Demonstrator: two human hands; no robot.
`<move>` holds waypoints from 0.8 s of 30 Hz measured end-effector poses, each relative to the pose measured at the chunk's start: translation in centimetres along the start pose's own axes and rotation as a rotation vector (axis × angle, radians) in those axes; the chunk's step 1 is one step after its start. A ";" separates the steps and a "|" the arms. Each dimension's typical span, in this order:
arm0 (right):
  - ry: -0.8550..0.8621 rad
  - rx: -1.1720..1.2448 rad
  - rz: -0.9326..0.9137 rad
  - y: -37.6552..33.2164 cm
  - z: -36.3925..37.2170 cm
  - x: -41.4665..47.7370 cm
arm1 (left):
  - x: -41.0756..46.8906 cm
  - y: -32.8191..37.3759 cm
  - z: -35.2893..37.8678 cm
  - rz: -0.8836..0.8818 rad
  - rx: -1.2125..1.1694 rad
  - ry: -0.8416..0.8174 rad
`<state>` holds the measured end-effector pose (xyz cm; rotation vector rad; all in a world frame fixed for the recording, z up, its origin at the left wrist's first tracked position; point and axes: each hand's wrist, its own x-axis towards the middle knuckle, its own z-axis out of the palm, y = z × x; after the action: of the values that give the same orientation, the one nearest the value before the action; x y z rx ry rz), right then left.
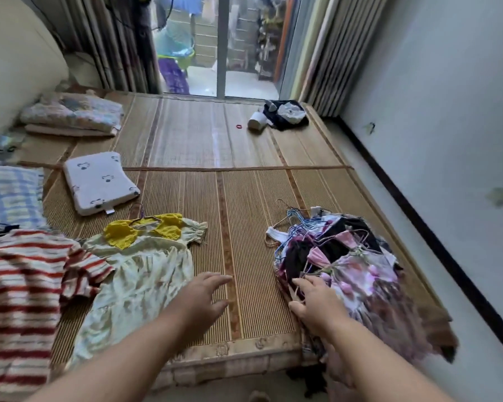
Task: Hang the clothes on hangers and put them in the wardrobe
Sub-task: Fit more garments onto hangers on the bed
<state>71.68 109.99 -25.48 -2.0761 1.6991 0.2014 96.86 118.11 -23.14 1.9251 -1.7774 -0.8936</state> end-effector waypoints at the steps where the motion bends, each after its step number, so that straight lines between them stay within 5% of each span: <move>1: 0.015 0.019 0.021 2.2 -0.6 -0.1 | 1.0 1.4 1.1 0.015 -0.008 -0.005; 13: -0.052 0.090 0.138 24.2 -6.3 12.3 | 17.3 13.0 15.5 -0.086 0.008 -0.158; 24: -0.137 -0.069 -0.134 30.6 -4.0 32.8 | 31.6 13.1 26.0 -0.313 0.026 -0.244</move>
<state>49.34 74.62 -42.15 -2.1641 1.4867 0.3551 69.87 89.21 -39.86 2.2321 -1.6436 -1.2637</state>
